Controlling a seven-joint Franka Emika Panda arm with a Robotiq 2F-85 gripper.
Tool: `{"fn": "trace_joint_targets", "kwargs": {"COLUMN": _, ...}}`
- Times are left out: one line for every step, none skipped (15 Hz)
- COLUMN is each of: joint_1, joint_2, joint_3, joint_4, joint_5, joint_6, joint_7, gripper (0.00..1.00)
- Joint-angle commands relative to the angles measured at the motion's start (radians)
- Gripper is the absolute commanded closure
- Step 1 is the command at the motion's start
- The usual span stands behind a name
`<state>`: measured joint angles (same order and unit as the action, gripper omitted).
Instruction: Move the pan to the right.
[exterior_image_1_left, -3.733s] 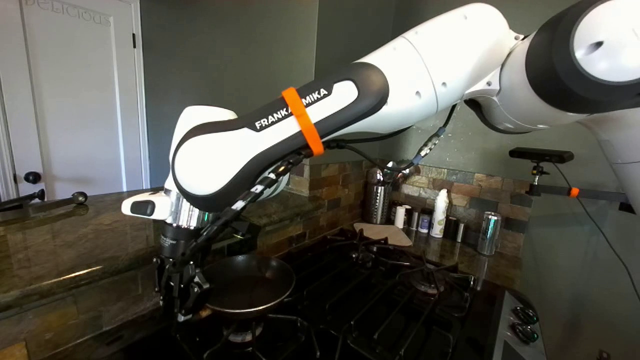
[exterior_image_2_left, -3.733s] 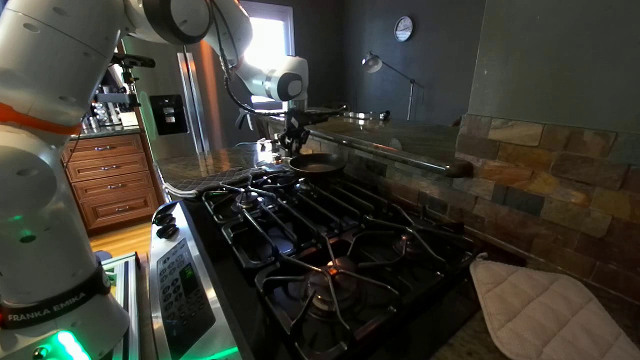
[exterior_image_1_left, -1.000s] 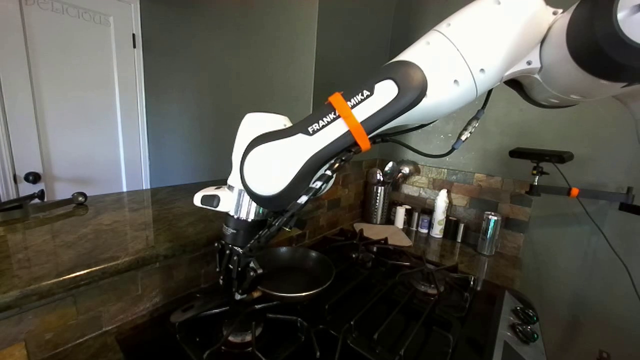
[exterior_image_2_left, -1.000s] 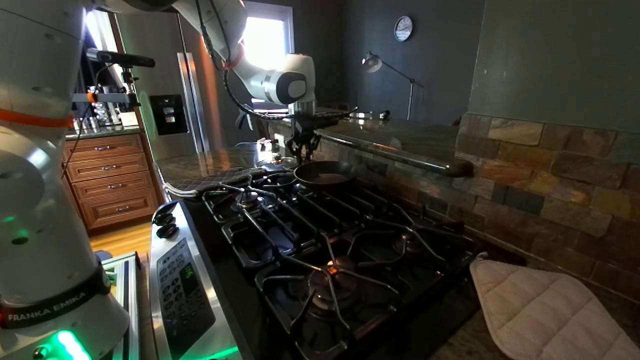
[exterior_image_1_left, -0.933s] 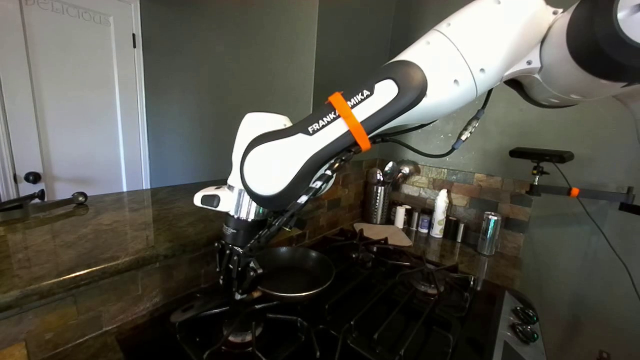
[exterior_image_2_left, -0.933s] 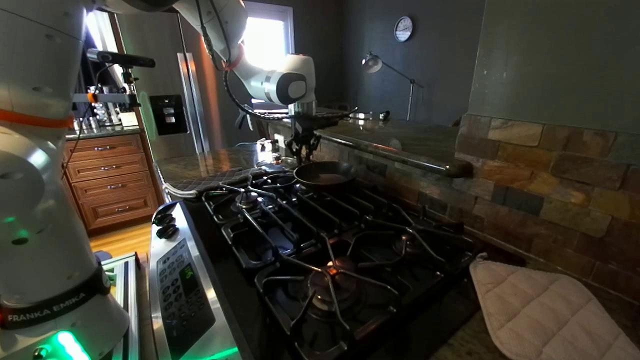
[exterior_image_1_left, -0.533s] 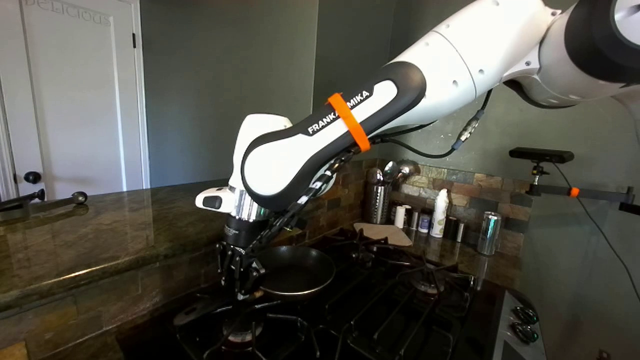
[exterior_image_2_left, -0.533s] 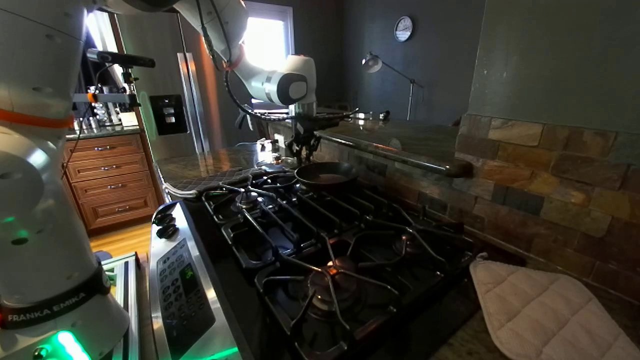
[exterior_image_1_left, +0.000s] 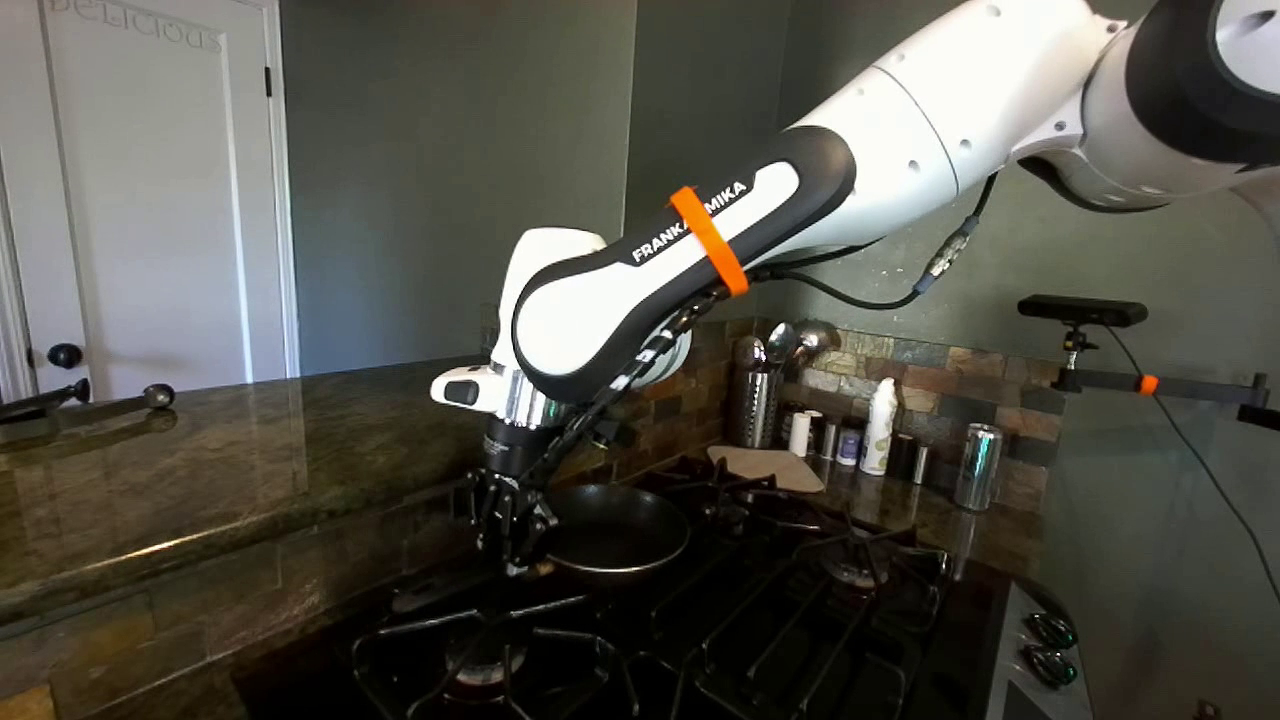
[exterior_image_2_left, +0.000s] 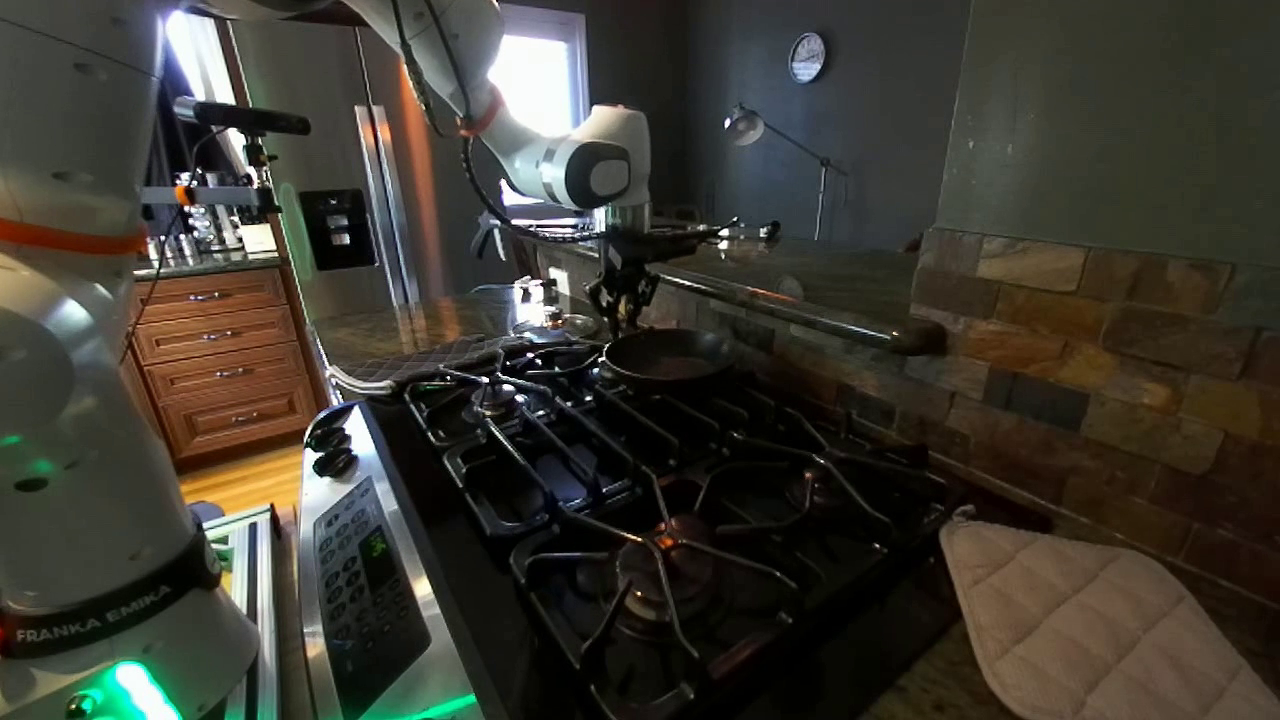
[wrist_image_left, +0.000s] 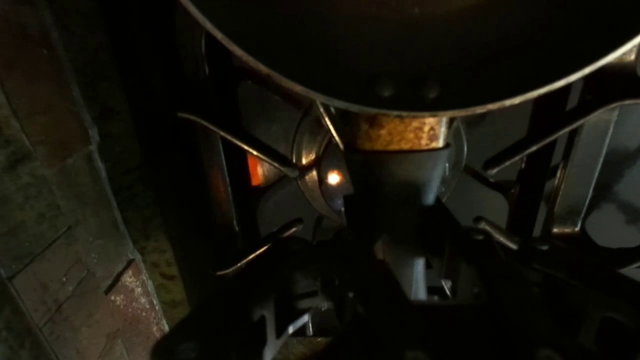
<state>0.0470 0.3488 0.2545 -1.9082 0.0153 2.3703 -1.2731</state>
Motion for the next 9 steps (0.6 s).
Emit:
{"fn": "trace_joint_targets", "kwargs": {"joint_1": -0.021, "joint_2": -0.053, "joint_3": -0.012, "joint_4": -0.063, "joint_5": 0.026, "joint_6": -0.024, "joint_7": -0.047, "gripper": 0.91}}
{"fn": "trace_joint_targets", "kwargs": {"joint_1": -0.025, "joint_2": -0.060, "joint_3": -0.016, "joint_4": -0.073, "joint_5": 0.023, "joint_6": -0.025, "joint_7": -0.050, "gripper": 0.91}}
{"fn": "trace_joint_targets", "kwargs": {"joint_1": -0.028, "joint_2": -0.067, "joint_3": -0.020, "joint_4": -0.081, "joint_5": 0.021, "joint_6": -0.025, "joint_7": -0.053, "gripper": 0.91}}
{"fn": "trace_joint_targets", "kwargs": {"joint_1": -0.032, "joint_2": -0.075, "joint_3": -0.025, "joint_4": -0.093, "joint_5": 0.018, "joint_6": -0.020, "joint_7": -0.062, "gripper": 0.91}}
{"fn": "trace_joint_targets", "kwargs": {"joint_1": -0.038, "joint_2": -0.082, "joint_3": -0.029, "joint_4": -0.103, "joint_5": 0.024, "joint_6": -0.012, "joint_7": -0.070, "gripper": 0.91}}
{"fn": "trace_joint_targets", "kwargs": {"joint_1": -0.016, "joint_2": -0.038, "joint_3": -0.032, "joint_4": -0.050, "joint_5": 0.009, "joint_6": -0.002, "joint_7": -0.036, "gripper": 0.66}}
{"fn": "trace_joint_targets", "kwargs": {"joint_1": -0.020, "joint_2": -0.045, "joint_3": -0.035, "joint_4": -0.059, "joint_5": 0.009, "joint_6": -0.002, "joint_7": -0.042, "gripper": 0.66}}
{"fn": "trace_joint_targets", "kwargs": {"joint_1": -0.023, "joint_2": -0.049, "joint_3": -0.038, "joint_4": -0.065, "joint_5": 0.009, "joint_6": -0.002, "joint_7": -0.047, "gripper": 0.66}}
{"fn": "trace_joint_targets", "kwargs": {"joint_1": -0.025, "joint_2": -0.051, "joint_3": -0.039, "joint_4": -0.068, "joint_5": 0.009, "joint_6": -0.002, "joint_7": -0.048, "gripper": 0.66}}
